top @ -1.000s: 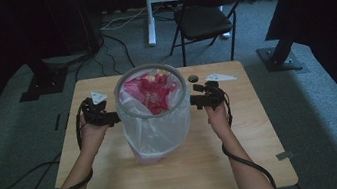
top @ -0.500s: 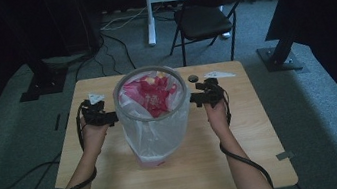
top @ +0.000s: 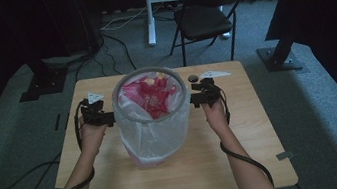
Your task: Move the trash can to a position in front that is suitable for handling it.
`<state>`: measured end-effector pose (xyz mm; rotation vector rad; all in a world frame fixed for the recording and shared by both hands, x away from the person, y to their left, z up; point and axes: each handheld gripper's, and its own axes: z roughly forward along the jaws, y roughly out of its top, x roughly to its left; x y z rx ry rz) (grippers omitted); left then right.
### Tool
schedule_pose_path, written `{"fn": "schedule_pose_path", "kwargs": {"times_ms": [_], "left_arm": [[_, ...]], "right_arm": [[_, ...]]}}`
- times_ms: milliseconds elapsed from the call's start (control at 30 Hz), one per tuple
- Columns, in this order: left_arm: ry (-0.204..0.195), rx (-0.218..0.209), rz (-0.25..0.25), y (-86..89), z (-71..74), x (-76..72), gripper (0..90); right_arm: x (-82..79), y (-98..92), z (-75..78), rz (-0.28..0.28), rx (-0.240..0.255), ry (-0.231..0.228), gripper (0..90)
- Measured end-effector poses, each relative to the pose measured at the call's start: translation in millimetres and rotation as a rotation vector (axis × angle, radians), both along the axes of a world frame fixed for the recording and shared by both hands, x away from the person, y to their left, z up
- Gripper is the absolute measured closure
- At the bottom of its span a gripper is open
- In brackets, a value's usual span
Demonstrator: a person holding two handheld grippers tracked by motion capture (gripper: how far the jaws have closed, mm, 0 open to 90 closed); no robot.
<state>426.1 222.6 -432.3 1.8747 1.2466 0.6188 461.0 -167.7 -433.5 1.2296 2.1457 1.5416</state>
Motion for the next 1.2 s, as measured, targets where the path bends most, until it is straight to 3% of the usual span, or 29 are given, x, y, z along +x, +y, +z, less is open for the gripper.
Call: {"fn": "schedule_pose_path", "kwargs": {"times_ms": [200,300,733,1200], "left_arm": [[-0.001,0.011,-0.018,3.9,4.0,-8.1,0.0],[-0.005,0.002,-0.023,5.1,4.1,-13.1,0.0],[-0.017,-0.021,-0.031,7.0,1.4,-39.2,1.3],[-0.026,0.002,-0.066,5.4,2.4,-71.9,1.3]], "right_arm": [[-8.4,2.6,2.1,0.017,-0.002,-0.006,18.9],[-14.1,2.8,1.1,0.017,0.021,-0.003,19.1],[-41.6,2.2,-1.0,0.036,0.038,-0.003,19.2],[-80.2,-1.1,-2.9,0.042,0.054,-0.005,20.0]]}}
